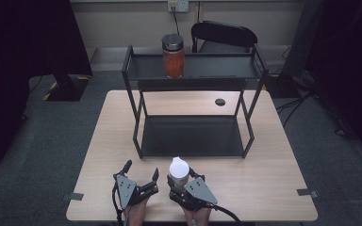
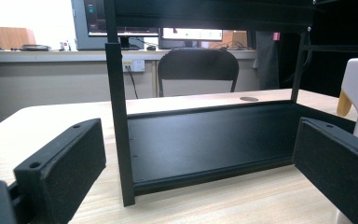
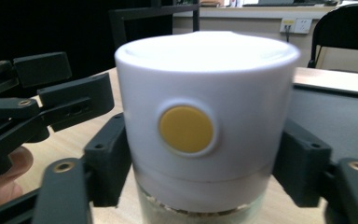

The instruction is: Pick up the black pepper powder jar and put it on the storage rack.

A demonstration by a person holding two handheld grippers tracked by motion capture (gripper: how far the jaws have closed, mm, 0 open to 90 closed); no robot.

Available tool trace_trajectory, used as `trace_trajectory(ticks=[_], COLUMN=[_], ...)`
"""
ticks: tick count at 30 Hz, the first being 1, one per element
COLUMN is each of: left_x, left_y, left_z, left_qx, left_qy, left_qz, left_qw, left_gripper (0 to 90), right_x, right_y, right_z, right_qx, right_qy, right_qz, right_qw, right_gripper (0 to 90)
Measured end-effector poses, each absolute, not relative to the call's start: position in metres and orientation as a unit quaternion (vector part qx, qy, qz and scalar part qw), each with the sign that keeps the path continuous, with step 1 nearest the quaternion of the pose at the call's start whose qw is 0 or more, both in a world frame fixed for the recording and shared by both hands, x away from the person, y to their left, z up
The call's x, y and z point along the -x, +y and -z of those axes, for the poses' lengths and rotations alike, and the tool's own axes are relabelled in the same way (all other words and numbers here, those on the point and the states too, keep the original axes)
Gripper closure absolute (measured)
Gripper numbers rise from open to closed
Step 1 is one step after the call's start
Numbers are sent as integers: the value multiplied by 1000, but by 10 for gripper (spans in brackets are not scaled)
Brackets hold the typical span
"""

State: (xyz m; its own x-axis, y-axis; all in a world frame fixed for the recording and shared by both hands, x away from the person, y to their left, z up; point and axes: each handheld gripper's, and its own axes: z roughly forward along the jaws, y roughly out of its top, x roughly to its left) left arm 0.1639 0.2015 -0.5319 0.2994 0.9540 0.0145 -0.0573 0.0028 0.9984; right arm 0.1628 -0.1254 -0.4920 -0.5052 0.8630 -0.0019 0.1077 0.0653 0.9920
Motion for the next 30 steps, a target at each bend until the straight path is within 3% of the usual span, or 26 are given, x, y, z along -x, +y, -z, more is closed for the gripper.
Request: trace_trajectory(ticks=[30], left_x=[-164], left_y=[201], left_z=[532], left_qx=[-556], left_qy=[403], left_qz=[-435], left_qw=[582], left_gripper=[20], right_x=[-157], right_y=[-140], right_z=[466], right_qx=[-362], right_qy=[652], right_qz=[-576], right_qw=[334], right_gripper=[300])
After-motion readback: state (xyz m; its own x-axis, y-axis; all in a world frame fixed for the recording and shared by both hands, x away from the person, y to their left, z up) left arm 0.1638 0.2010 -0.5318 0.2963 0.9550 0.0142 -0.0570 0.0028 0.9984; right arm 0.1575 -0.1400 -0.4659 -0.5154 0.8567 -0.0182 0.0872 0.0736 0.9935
